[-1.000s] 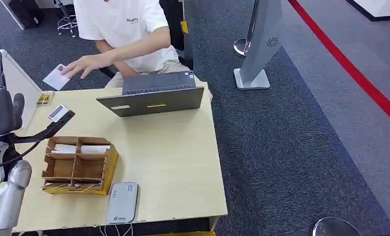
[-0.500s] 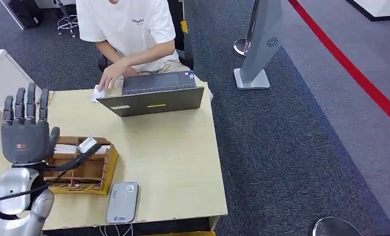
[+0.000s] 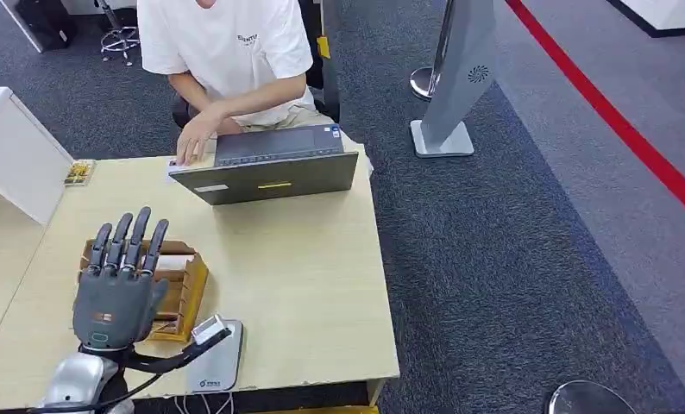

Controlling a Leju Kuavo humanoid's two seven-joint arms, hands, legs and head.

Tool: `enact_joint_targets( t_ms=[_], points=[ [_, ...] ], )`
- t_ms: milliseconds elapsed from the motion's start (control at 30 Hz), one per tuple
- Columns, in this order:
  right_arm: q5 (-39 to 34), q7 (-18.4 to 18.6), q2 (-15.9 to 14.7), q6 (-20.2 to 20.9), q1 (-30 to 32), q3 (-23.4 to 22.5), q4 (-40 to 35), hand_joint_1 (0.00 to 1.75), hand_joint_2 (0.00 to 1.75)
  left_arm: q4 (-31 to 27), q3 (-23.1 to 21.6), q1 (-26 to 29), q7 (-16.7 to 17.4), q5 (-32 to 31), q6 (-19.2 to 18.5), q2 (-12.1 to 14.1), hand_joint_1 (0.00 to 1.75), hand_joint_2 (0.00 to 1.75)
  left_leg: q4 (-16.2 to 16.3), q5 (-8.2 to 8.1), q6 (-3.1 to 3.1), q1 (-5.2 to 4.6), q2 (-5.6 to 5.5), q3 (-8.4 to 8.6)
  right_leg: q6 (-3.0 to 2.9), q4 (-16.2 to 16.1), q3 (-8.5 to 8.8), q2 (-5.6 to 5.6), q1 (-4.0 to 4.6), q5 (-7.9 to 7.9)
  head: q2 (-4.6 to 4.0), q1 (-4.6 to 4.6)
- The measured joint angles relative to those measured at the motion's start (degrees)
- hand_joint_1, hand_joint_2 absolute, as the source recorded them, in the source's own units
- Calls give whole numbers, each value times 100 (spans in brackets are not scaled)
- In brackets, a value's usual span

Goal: Pass the card to the sensor for recognition and then transmit it.

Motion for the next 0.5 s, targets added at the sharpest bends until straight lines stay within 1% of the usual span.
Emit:
enact_joint_targets(
  t_ms=[167,367,500],
  points=[
    [-48,-57,13,112,5,-79,0,0,175,-190,-133,350,-11,22,9,0,0,175,0,0,0,0,-1,-1,1,0,0,-2,0,-1,0,0],
    [-133,-70,15,109,15,-175,0,0,175,-426,-179,872,-9,50,61,0,0,175,0,-1,1,0,-1,-2,1,-1,-1,-4,0,-2,0,0],
    [-144,-70,15,109,15,-207,0,0,175,-492,-192,1026,0,61,72,0,0,175,-1,-1,1,0,-2,-3,2,-1,0,-5,0,-1,0,0]
  ],
)
